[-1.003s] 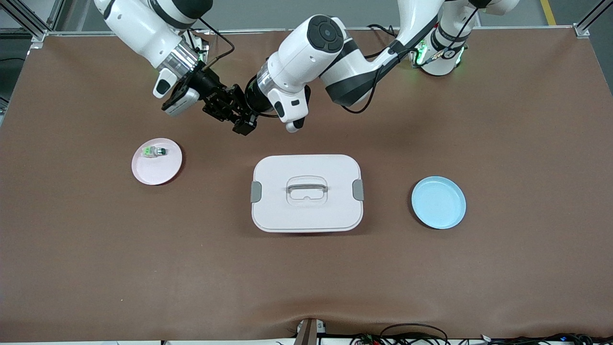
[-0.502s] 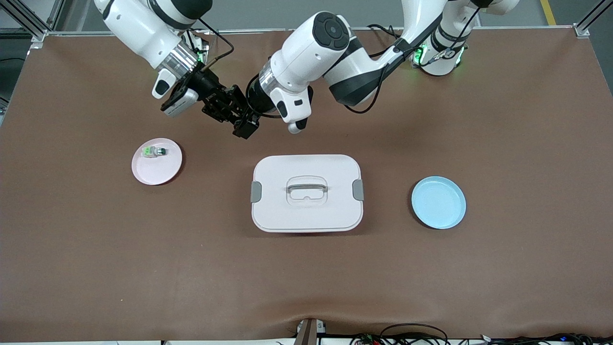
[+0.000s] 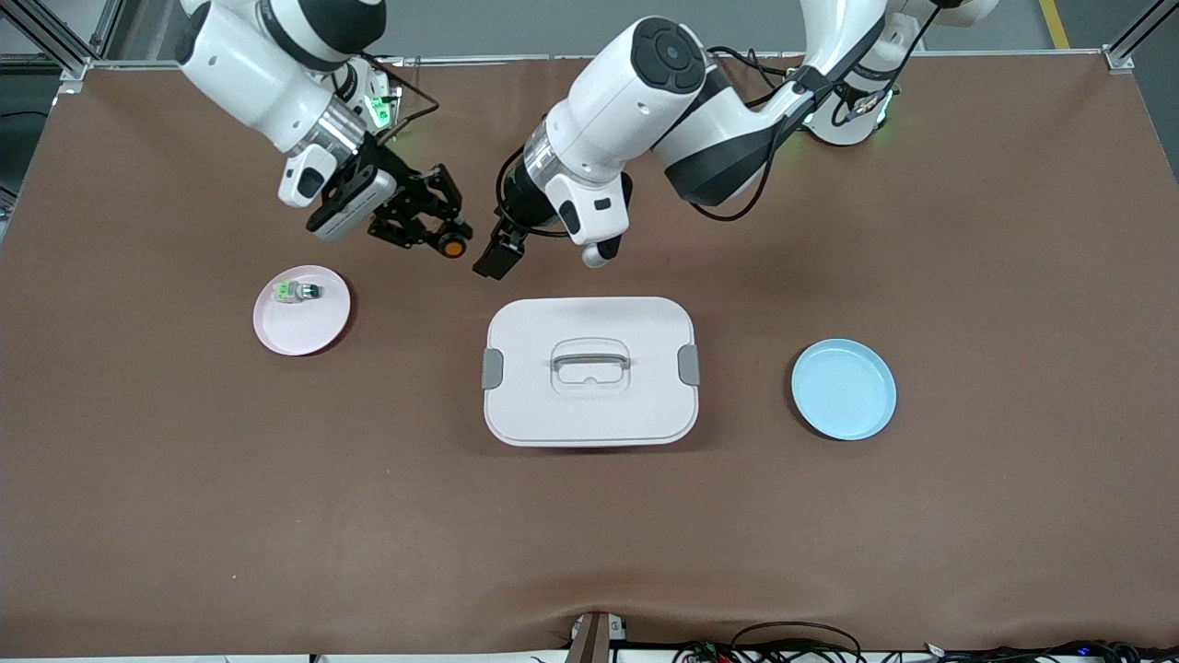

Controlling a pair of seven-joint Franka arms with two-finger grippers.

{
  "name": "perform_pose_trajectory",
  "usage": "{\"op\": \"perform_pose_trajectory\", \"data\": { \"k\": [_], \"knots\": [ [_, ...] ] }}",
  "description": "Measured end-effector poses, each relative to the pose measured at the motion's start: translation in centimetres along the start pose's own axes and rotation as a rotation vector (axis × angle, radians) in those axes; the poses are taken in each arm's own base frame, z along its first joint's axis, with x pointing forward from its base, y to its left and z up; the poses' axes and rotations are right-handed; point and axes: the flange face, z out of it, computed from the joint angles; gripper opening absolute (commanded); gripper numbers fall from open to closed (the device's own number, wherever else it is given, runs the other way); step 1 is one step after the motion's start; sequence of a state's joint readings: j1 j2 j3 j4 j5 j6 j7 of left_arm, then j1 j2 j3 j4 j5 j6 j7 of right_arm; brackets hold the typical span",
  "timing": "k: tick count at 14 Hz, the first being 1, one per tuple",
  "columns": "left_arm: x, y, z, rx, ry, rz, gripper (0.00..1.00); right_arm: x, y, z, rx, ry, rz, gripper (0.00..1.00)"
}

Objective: Transfer orange switch to right arm and place
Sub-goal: 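Lower the switch toward the white plate while the left gripper withdraws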

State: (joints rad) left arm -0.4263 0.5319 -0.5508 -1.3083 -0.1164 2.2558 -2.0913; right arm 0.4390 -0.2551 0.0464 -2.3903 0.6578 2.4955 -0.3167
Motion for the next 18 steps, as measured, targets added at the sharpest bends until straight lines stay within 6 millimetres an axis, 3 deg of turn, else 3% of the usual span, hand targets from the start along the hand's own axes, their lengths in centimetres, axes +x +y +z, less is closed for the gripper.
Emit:
{"op": "perform_pose_trajectory", "data": {
  "k": [3, 6, 10, 14, 18],
  "knots": [
    [1.9, 1.1, -1.5, 0.008, 0.03, 0.054, 1.0, 0.3, 3.9, -2.1, -0.158, -0.207, -0.316, 0.0],
    [5.5, 3.2, -5.2, 0.001, 0.099, 0.155, 1.0, 1.2, 7.8, -5.6, -0.203, -0.332, -0.563, 0.0],
    [10.2, 5.2, -9.5, 0.006, 0.228, 0.418, 1.0, 0.7, 13.3, -8.4, -0.226, -0.408, -0.75, 0.0],
    [15.6, 6.1, -12.3, 0.139, 0.329, 0.704, 1.0, -1.1, 16.9, -8.5, -0.257, -0.484, -0.808, 0.0],
    [21.6, 6.7, -17.7, 0.252, 0.358, 0.887, 1.0, -5.3, 21.9, -5.9, -0.302, -0.464, -0.858, 0.0]
  ]
}}
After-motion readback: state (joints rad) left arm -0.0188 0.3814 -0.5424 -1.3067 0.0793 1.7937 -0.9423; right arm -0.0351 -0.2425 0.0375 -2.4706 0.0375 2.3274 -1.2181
